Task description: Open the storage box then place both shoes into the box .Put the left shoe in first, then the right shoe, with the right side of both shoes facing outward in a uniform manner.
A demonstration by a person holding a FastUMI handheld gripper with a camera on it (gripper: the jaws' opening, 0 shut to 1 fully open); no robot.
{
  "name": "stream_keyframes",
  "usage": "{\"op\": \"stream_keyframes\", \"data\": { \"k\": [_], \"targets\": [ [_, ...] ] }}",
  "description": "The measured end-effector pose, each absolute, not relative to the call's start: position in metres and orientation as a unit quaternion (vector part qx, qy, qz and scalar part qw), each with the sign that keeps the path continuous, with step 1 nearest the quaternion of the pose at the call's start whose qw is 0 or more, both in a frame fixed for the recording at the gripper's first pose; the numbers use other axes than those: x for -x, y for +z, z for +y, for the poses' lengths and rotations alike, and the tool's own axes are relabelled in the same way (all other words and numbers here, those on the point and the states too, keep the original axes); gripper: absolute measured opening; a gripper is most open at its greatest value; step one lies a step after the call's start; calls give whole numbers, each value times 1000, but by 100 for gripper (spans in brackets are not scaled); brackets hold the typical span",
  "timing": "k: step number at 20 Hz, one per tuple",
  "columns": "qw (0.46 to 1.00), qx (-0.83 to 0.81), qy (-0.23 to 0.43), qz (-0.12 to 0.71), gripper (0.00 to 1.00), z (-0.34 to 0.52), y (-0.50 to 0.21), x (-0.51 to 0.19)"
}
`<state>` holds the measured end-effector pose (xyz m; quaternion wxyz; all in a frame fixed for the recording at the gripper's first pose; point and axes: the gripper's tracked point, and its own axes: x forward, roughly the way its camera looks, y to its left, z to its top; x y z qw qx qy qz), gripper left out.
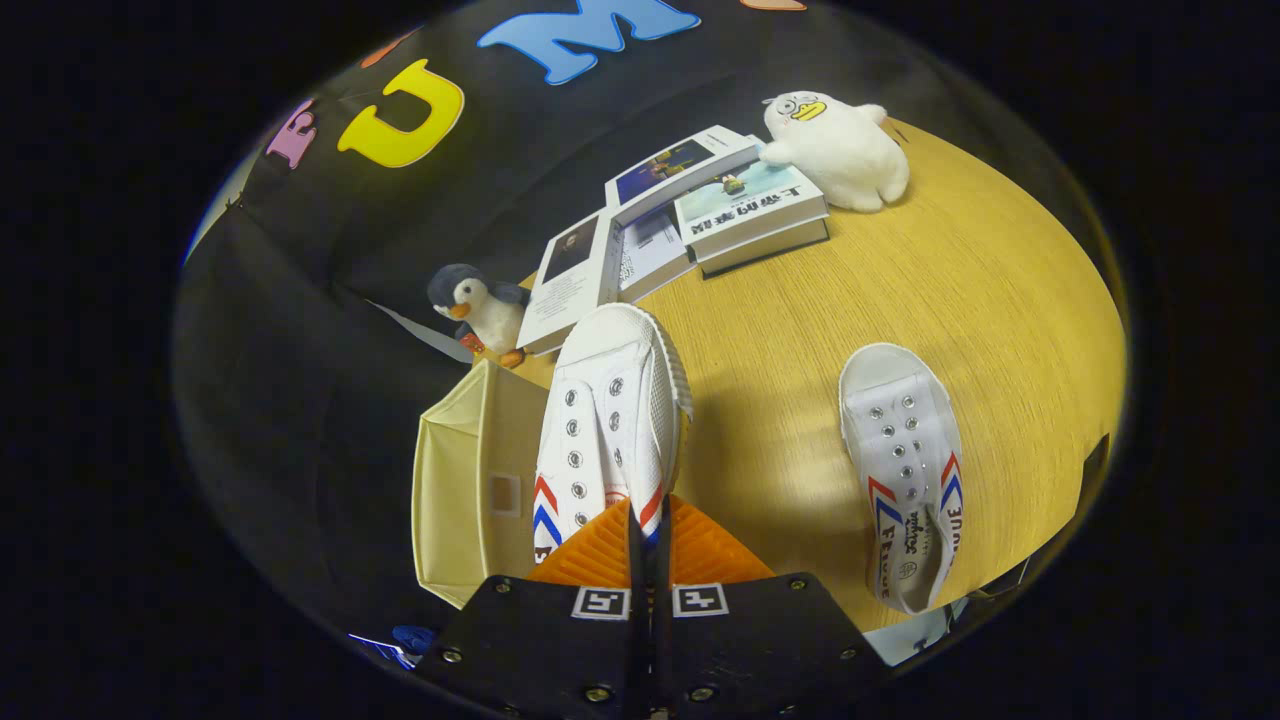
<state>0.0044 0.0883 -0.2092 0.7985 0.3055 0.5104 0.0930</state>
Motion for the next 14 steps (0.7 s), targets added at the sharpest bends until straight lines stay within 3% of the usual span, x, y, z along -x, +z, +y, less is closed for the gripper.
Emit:
{"op": "stream_keyframes", "data": {
  "k": [14],
  "targets": [
    [806,-281,166,493,1,197,-160,-25]
  ]
}}
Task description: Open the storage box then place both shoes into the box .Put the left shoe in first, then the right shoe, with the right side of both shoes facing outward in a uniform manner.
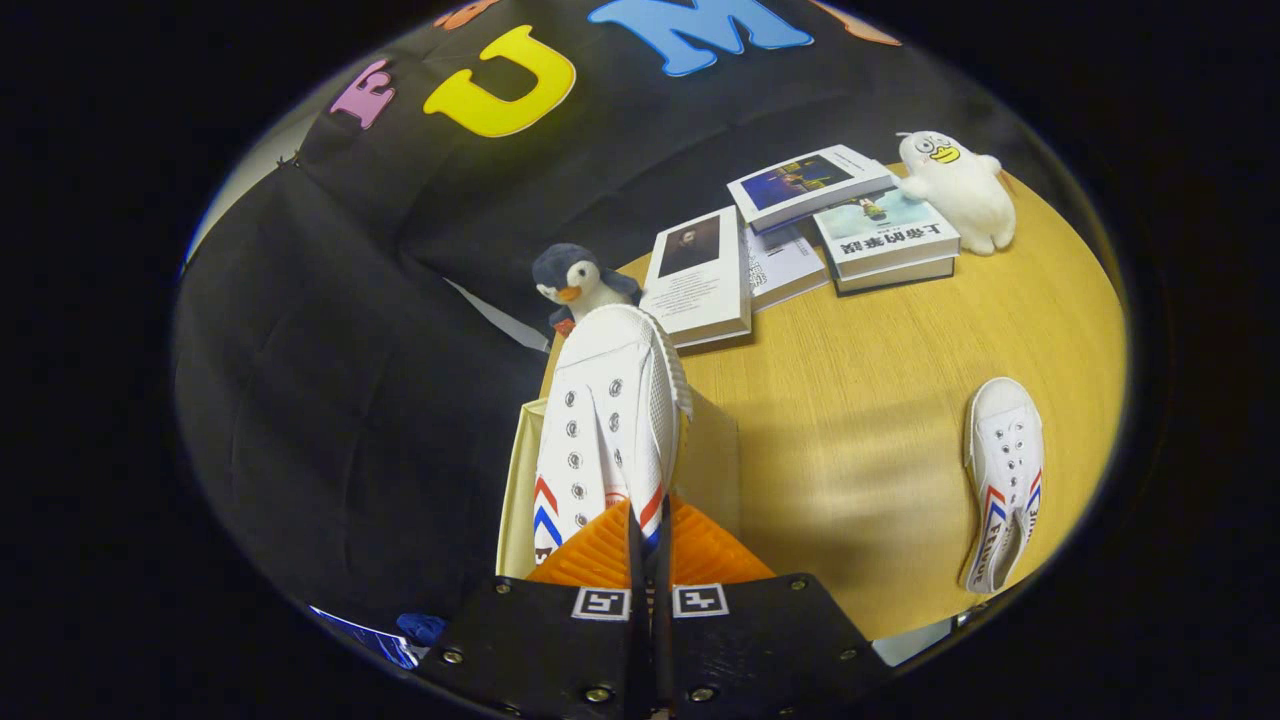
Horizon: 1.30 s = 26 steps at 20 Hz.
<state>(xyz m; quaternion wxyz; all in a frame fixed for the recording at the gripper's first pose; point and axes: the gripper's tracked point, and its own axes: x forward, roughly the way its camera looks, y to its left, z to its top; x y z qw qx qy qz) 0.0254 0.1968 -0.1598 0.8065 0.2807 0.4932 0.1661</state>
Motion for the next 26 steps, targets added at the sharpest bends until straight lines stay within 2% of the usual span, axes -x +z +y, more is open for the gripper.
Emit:
{"op": "stream_keyframes", "data": {
  "k": [16,26],
  "targets": [
    [795,-220,181,536,1,303,-203,-22],
    [779,-194,140,580,1,330,-250,-17]
  ]
}}
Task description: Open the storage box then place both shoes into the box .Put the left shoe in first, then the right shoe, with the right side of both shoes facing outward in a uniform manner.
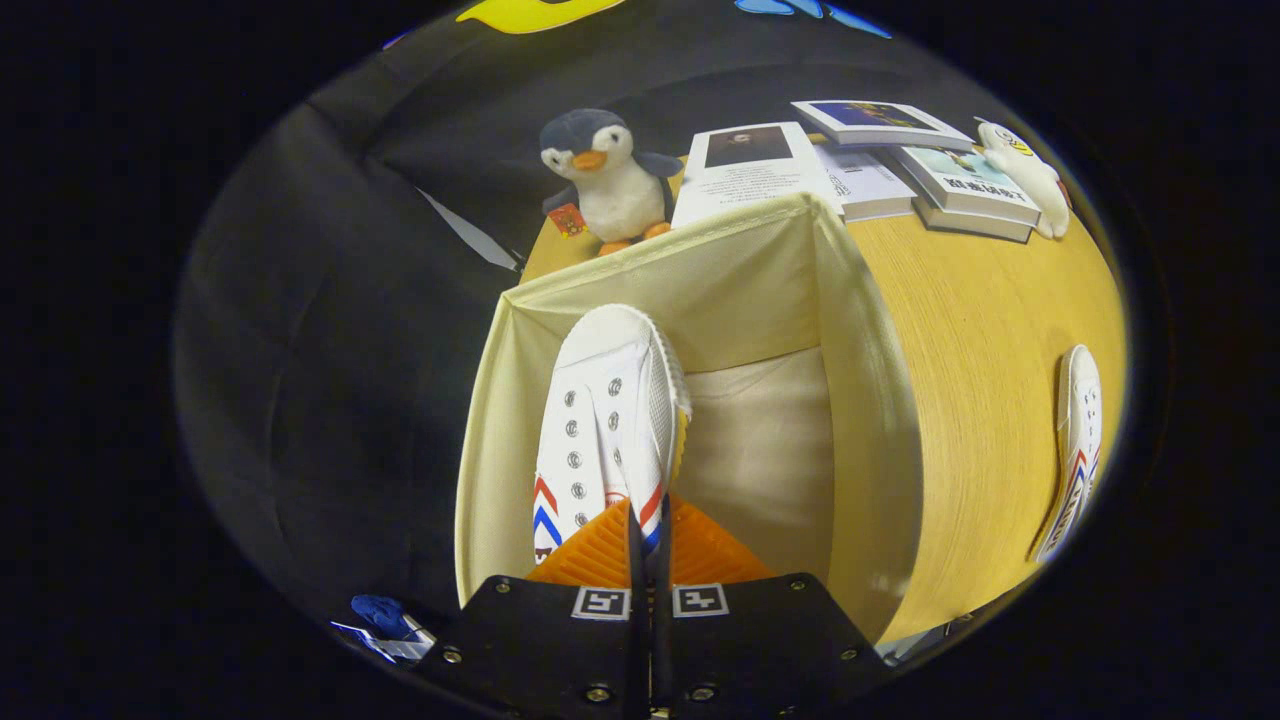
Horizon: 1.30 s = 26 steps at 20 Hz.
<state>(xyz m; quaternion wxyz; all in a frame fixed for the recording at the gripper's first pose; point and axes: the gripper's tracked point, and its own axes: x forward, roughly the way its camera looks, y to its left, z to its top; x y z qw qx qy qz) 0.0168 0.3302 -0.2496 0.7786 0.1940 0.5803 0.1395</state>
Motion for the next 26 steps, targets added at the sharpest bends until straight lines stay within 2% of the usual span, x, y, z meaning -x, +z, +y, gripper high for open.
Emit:
{"op": "stream_keyframes", "data": {
  "k": [5,6,7,8,9,10,12,19,26],
  "targets": [
    [770,-190,144,592,1,350,-266,-15],
    [769,-187,152,593,7,354,-267,-13],
    [768,-190,166,589,7,359,-264,-12],
    [767,-201,182,581,24,366,-258,-14],
    [767,-206,195,575,34,370,-252,-14],
    [770,-202,206,569,61,370,-247,-14],
    [785,-175,213,554,100,358,-240,-16],
    [833,-176,219,476,98,307,-183,-33],
    [866,-135,184,445,98,224,-172,-36]
  ]
}}
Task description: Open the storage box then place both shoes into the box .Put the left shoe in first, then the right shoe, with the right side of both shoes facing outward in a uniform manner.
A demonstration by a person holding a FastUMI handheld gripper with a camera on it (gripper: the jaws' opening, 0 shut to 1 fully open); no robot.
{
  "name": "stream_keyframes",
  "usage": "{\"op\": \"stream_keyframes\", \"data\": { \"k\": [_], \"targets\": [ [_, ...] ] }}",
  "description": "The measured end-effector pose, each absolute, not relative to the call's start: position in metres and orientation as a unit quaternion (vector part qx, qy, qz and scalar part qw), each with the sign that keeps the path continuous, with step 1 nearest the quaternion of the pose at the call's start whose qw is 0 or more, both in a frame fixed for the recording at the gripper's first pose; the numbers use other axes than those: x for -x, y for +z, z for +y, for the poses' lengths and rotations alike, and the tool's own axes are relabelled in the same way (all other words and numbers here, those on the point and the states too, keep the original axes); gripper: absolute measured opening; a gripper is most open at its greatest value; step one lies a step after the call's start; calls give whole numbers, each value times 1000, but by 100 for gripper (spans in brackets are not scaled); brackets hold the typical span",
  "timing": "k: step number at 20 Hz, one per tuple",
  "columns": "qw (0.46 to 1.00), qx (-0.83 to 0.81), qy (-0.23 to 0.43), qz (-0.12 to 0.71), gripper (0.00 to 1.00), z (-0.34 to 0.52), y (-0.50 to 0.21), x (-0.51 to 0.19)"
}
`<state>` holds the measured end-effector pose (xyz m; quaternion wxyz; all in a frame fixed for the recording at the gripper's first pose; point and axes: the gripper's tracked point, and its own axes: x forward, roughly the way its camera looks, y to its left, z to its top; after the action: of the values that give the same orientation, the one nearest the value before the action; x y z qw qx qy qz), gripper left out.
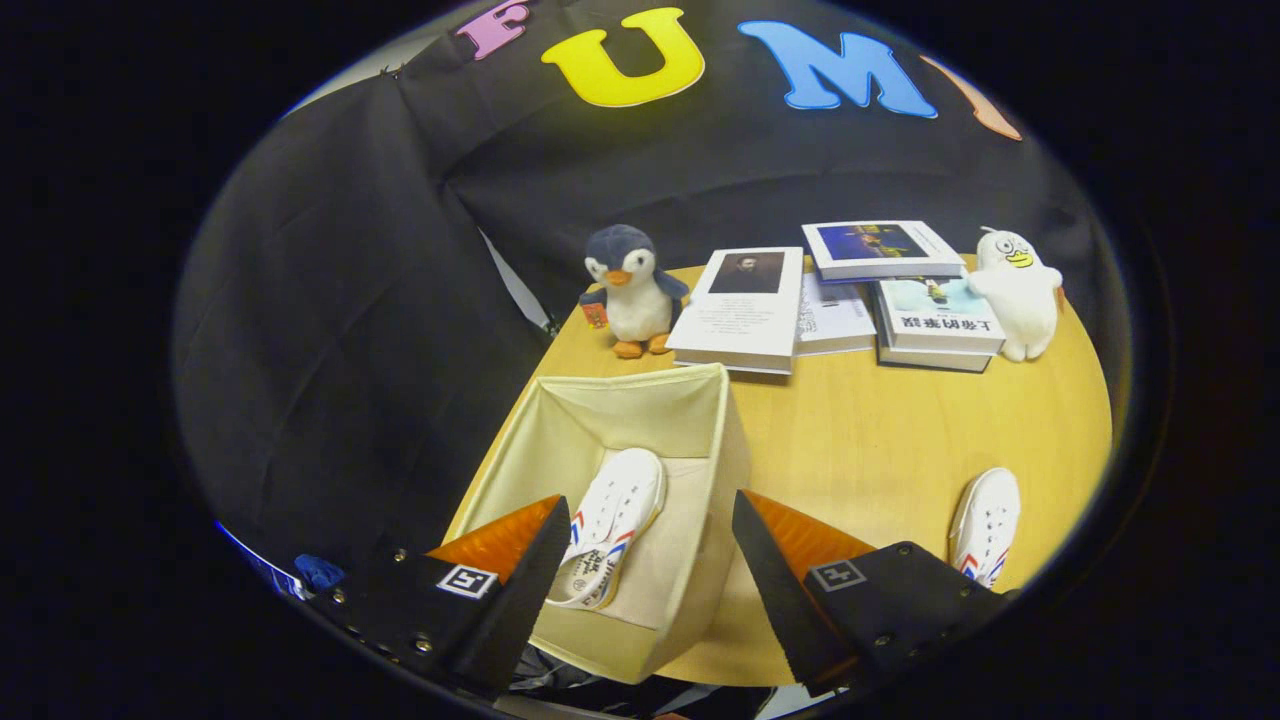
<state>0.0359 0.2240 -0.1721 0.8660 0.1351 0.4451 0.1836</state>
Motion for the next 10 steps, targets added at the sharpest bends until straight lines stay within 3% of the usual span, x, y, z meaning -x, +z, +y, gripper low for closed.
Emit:
{"op": "stream_keyframes", "data": {
  "k": [10],
  "targets": [
    [873,-138,117,453,98,106,-184,-28]
  ]
}}
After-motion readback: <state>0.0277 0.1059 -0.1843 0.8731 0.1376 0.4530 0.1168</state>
